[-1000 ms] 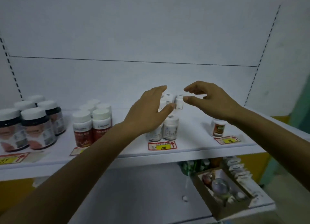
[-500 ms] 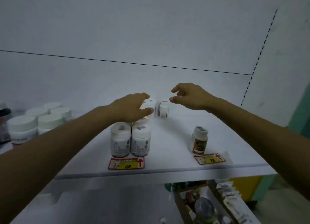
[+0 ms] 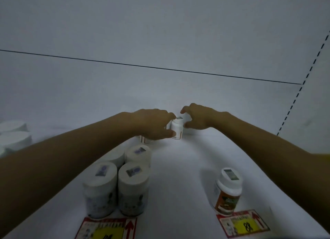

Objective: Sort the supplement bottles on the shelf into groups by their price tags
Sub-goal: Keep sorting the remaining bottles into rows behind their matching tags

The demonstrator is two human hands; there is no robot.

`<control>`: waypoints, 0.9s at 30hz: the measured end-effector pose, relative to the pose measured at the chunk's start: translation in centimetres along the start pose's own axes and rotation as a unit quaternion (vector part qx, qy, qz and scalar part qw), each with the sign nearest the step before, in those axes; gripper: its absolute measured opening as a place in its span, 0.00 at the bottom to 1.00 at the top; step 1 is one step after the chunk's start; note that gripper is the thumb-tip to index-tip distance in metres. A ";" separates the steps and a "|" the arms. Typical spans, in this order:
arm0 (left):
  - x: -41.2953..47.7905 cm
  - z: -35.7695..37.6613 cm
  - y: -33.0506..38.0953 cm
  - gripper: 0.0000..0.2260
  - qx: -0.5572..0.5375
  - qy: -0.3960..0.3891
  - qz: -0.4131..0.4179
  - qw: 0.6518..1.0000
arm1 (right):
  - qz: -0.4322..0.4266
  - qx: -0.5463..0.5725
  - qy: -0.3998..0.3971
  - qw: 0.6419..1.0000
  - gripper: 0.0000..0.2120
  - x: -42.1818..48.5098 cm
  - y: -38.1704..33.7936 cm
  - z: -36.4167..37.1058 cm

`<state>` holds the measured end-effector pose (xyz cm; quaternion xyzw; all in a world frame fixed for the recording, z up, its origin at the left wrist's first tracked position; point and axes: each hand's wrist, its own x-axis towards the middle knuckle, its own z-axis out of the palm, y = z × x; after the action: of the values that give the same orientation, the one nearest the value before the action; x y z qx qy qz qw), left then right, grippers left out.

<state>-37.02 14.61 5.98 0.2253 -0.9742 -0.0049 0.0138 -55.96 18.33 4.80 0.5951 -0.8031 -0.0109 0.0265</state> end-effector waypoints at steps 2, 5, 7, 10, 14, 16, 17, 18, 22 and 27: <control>-0.5 -0.3 0.3 0.24 -0.003 0.008 -0.004 1.000 | -0.027 0.006 -0.003 1.000 0.28 1.7 0.1 0.9; -1.4 -0.1 0.9 0.24 0.011 0.022 -0.023 0.999 | -0.063 0.022 -0.011 0.998 0.26 3.7 0.4 2.5; -1.8 0.1 1.6 0.25 0.016 0.031 -0.046 0.998 | -0.076 0.044 -0.002 0.996 0.24 4.3 0.7 3.4; -1.9 0.3 2.9 0.24 0.025 0.075 -0.103 0.992 | -0.086 0.087 0.026 0.992 0.22 4.0 1.6 3.6; -1.4 -0.3 5.2 0.23 -0.049 0.142 -0.172 0.973 | -0.092 0.220 0.072 0.969 0.16 1.0 4.9 2.3; -0.9 -0.4 7.1 0.23 -0.085 0.162 -0.182 0.966 | -0.096 0.316 0.092 0.939 0.15 -1.6 6.5 1.4; -0.7 -0.4 8.2 0.24 -0.098 0.171 -0.184 0.963 | -0.095 0.353 0.106 0.925 0.15 -2.9 7.3 0.9; -0.5 -0.3 9.4 0.24 -0.111 0.182 -0.183 0.960 | -0.092 0.385 0.123 0.910 0.16 -4.3 8.0 0.4; -0.1 0.1 14.9 0.31 -0.165 0.210 -0.163 0.950 | -0.093 0.486 0.164 0.853 0.19 -8.9 10.1 -1.4; -0.2 1.1 21.1 0.30 -0.240 0.267 -0.109 0.927 | -0.101 0.547 0.157 0.816 0.20 -14.4 12.4 -2.3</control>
<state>-46.12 33.71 5.16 0.3133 -0.8736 -0.1798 0.3262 -63.52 35.75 7.28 0.5829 -0.5971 0.5212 -0.1792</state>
